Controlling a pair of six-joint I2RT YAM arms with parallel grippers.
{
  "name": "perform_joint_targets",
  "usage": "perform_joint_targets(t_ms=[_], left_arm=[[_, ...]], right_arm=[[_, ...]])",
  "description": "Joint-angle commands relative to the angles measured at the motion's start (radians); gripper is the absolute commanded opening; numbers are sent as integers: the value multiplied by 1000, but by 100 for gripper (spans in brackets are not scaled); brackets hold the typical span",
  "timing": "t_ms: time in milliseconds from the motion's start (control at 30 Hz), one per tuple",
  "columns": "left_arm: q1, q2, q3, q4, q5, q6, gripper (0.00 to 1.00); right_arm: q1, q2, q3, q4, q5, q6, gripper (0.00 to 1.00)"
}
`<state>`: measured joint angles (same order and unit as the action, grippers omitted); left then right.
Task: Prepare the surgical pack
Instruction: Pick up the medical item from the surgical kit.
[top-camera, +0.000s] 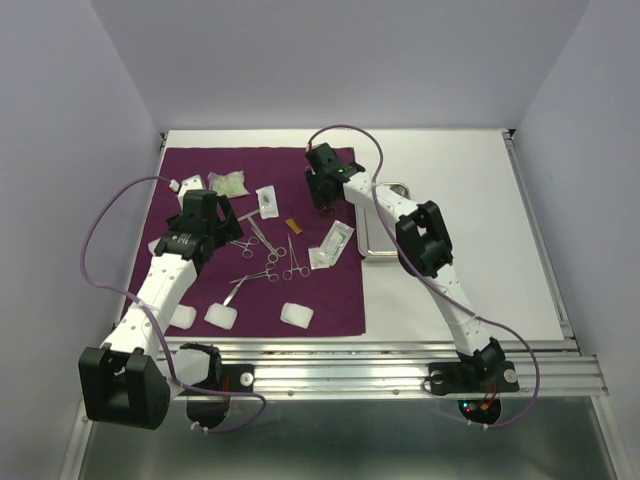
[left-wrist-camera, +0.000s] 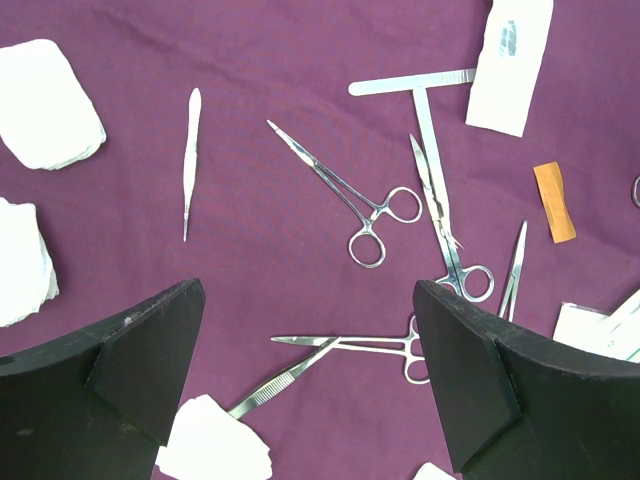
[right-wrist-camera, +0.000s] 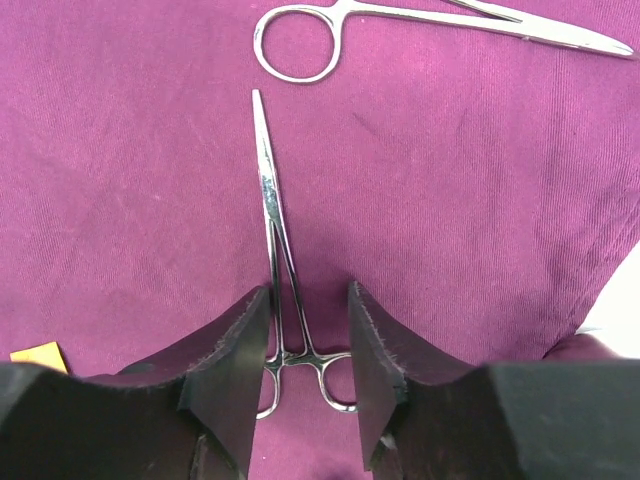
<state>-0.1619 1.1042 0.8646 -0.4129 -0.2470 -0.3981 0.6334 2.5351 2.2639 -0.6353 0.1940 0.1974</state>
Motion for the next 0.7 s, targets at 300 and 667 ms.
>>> perform_joint_targets(t_ms=[300,667], left_arm=[[-4,-29,36,-13,-15,12,99],[-4,-26,48,-15,-18,15,99]], right_arm=[[20,47,11,13,7,-1,20],[20,-96,-38,46,41,14,1]])
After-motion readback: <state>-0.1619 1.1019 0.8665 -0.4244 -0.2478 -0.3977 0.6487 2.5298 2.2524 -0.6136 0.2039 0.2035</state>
